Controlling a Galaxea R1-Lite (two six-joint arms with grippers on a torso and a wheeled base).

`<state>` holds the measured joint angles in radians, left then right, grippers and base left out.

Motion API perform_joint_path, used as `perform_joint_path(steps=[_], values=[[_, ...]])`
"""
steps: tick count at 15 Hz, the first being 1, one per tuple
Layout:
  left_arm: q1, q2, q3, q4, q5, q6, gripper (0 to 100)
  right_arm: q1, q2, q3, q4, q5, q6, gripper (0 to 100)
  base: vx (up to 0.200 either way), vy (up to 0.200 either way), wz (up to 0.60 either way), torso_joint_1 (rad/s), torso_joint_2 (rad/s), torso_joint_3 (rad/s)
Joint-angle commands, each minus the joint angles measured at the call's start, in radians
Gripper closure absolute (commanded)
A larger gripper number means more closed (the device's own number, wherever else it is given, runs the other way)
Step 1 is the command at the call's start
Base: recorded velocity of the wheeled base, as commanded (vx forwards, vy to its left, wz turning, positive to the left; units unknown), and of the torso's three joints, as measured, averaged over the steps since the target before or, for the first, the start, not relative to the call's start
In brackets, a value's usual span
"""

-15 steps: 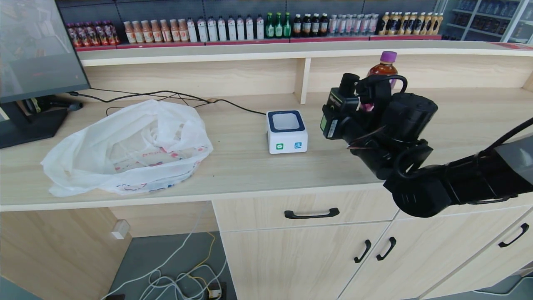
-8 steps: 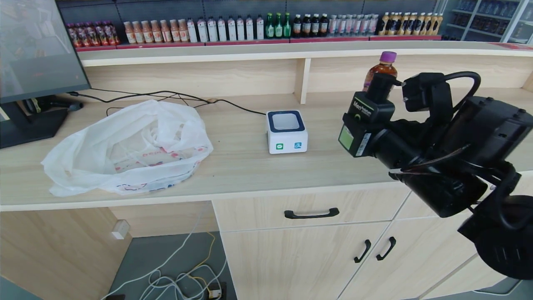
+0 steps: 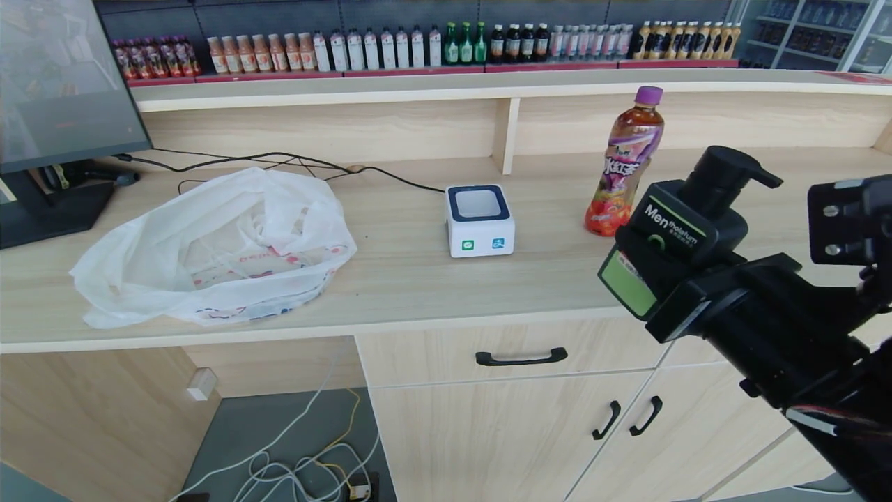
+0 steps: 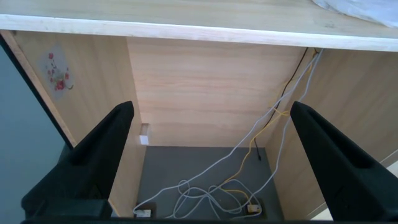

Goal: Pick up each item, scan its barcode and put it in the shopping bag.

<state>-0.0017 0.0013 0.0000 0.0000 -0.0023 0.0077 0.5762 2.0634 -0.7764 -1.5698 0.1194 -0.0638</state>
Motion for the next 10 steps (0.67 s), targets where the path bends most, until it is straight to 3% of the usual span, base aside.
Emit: perform_joint_path(steps=[1,10], values=[[0.000,0.000,0.000,0.000,-0.001,0.000,0,0.001,0.023,0.005,-0.001,0.000,-0.001,100,0.000,0.000,0.00,0.000,0.00,0.000],[0.000,0.000,0.000,0.000,-0.001,0.000,0,0.001,0.040,0.025,-0.001,0.000,-0.001,100,0.000,0.000,0.00,0.000,0.00,0.000]])
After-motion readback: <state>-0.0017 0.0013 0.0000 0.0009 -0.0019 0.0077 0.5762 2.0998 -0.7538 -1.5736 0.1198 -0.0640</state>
